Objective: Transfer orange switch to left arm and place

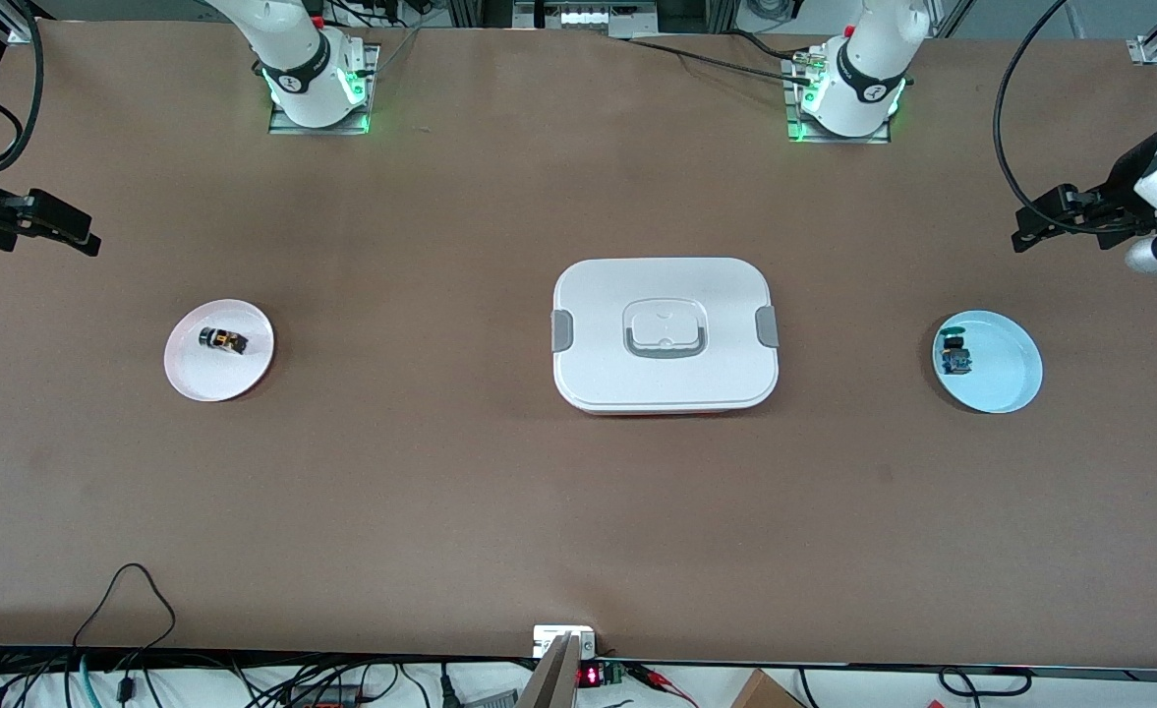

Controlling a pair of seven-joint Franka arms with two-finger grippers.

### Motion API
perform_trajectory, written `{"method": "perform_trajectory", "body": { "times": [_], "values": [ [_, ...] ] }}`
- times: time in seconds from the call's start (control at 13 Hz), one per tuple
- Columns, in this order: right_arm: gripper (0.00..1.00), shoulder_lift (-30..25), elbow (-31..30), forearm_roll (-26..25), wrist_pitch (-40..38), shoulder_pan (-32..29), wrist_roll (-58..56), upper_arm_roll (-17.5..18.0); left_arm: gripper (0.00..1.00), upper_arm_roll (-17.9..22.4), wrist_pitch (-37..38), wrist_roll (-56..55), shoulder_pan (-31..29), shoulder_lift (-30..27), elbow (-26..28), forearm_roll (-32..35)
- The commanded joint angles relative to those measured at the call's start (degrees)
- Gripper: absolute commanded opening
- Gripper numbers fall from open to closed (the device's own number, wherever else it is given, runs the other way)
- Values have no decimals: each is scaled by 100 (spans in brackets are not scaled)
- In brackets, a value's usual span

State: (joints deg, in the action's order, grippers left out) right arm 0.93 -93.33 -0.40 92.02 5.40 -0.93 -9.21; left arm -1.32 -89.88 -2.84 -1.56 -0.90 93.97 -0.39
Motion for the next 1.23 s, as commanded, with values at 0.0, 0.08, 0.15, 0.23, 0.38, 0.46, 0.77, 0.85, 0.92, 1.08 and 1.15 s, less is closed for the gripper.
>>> {"method": "perform_trajectory", "body": {
  "times": [0.0, 0.08, 0.15, 0.23, 0.38, 0.46, 0.77, 0.85, 0.92, 1.08, 1.15],
  "values": [
    [100, 135, 96, 4, 87, -39, -47, -2, 100, 9, 111, 3, -11, 72, -151, -85],
    [100, 144, 96, -4, 105, -48, -47, -2, 100, 9, 111, 3, -11, 72, -151, -85],
    [100, 214, 87, -13, 97, -48, -56, -2, 100, 9, 111, 3, -11, 72, -151, -85],
    [100, 371, 96, -5, 131, -39, -56, -2, 100, 9, 111, 3, -11, 72, -151, -85],
    [100, 566, 131, -57, 211, 40, -56, 24, 100, 9, 111, 3, -11, 72, -151, -85],
    [100, 592, 175, -135, 254, 14, -56, 25, 100, 9, 111, 3, -11, 72, -151, -85],
    [100, 689, 167, -128, 465, 5, -47, 25, 100, 9, 111, 3, -2, 72, -151, -85],
    [100, 741, 166, -136, 518, 5, -47, 25, 100, 9, 111, 3, -2, 72, -151, -85],
    [100, 777, 166, -145, 527, 13, -47, 16, 100, 9, 111, 3, -2, 72, -151, -85],
    [100, 917, 166, -276, 519, 14, -38, 16, 100, 9, 111, 3, 7, 72, -151, -85],
    [100, 1022, 166, -294, 545, -13, -47, 16, 100, 9, 111, 3, 7, 72, -151, -85]
  ]
}}
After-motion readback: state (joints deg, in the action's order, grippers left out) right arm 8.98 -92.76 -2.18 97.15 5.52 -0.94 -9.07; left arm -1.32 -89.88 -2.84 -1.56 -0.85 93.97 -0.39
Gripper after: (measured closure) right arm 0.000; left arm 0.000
